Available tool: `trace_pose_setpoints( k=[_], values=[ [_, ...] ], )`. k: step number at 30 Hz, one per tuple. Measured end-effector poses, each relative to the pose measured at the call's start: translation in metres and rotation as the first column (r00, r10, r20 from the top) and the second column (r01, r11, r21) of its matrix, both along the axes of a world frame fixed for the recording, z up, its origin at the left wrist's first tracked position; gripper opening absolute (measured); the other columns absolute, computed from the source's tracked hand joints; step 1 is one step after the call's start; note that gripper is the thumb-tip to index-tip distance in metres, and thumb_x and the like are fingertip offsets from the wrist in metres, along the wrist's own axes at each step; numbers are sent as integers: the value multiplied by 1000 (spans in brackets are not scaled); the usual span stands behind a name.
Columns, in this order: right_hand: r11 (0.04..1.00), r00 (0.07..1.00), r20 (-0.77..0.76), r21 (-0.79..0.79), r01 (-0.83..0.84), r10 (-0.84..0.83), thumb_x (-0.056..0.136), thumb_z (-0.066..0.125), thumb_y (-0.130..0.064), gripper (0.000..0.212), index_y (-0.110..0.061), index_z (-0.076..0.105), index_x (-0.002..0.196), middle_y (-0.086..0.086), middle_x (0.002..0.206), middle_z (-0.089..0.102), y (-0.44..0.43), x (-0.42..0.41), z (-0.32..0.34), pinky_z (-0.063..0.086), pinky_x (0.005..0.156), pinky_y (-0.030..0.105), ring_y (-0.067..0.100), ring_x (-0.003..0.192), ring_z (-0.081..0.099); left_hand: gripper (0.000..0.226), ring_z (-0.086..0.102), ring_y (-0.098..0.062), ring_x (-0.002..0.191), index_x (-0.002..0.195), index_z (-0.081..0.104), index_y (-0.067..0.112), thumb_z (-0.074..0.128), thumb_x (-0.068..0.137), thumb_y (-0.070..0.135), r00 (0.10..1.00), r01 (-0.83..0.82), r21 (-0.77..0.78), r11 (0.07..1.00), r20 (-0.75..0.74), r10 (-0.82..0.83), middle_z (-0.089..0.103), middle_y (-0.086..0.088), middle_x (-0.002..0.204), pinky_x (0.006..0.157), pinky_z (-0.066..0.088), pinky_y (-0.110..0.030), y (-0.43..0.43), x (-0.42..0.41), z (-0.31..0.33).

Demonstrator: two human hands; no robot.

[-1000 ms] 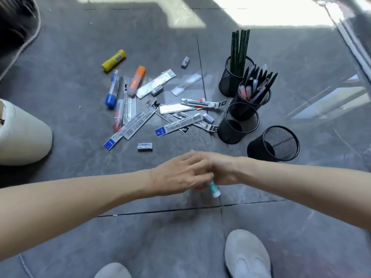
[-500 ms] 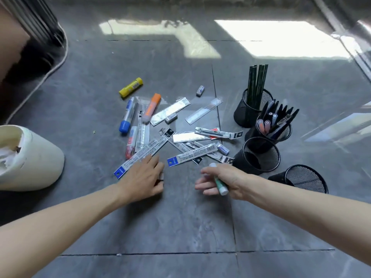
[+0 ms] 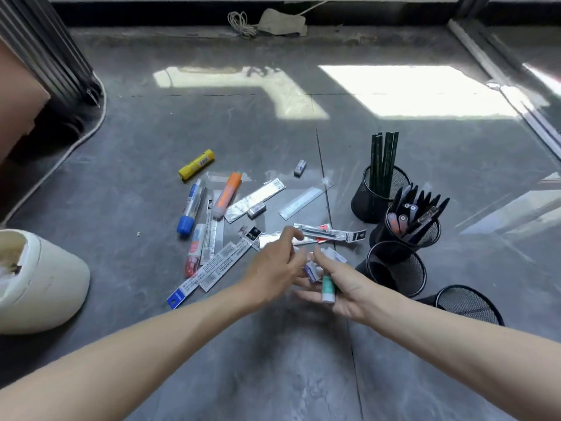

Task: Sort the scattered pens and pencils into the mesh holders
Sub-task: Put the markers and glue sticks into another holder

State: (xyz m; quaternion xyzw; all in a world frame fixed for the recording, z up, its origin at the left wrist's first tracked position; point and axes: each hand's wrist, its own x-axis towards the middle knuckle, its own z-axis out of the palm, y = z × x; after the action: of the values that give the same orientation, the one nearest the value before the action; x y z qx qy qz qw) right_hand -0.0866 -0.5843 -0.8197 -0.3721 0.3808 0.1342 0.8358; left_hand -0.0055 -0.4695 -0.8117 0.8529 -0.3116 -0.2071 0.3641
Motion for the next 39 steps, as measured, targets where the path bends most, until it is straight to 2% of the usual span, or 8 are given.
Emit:
trace_pose_setpoints(
  k=[5,10,14,20,24,29,34,39],
  values=[
    [991,997,-33,-110,-73,69,90,57,-30,19,-13,58,83,3,60,57,-7,-6,-8,54,50,26,10,48,53,17,53,-27,89,104,51,13,42,89,14,951,-273,109,956,184,250,55,-3,95,71,40,-37,-8,61,-17],
    [908,968,-117,-337,-250,223,80,70,-12,19,-21,56,71,-13,47,46,-11,-2,-14,25,32,11,-1,39,36,39,40,-32,111,120,48,5,53,81,5,812,-474,333,815,523,259,42,-15,123,89,36,-38,1,124,-36],
    [941,989,-103,-311,-134,106,83,65,-2,11,-10,59,79,-4,40,45,-13,8,-18,22,32,13,3,33,33,30,42,-34,114,118,48,0,46,90,9,831,-477,468,744,515,209,46,-19,123,95,35,-39,14,145,-48],
    [996,998,-47,-81,33,-37,87,62,-9,11,-1,66,93,16,76,69,-5,17,-6,58,57,25,17,61,69,30,49,-36,101,104,57,-1,45,94,24,838,-482,354,802,452,305,53,-21,111,80,38,-41,10,134,-43],
    [990,992,25,61,125,-127,94,54,-18,20,-1,60,102,21,96,66,0,22,4,57,73,32,25,85,67,48,58,-30,82,88,65,7,48,90,51,911,-411,95,907,69,406,64,-12,85,68,42,-34,-1,75,-19],
    [982,983,134,158,103,-125,94,51,-32,30,-3,62,97,11,78,72,4,23,22,60,61,33,18,69,72,31,54,1,58,102,52,18,60,87,44,920,-277,-87,957,-313,238,58,7,73,57,40,-16,1,-14,15],
    [991,985,110,37,128,-132,65,76,-11,38,4,63,97,20,97,69,9,18,27,59,75,37,24,77,71,12,53,-10,72,92,59,14,65,86,22,975,-93,-123,988,-212,66,59,-2,84,66,42,-18,10,-15,26],
    [981,994,-67,-180,70,-83,84,60,4,12,-3,52,78,11,56,52,1,11,29,50,41,23,14,34,50,10,54,-20,93,90,60,16,57,88,26,960,-269,180,946,132,248,56,-5,100,78,43,-32,45,37,1]
  ],
)
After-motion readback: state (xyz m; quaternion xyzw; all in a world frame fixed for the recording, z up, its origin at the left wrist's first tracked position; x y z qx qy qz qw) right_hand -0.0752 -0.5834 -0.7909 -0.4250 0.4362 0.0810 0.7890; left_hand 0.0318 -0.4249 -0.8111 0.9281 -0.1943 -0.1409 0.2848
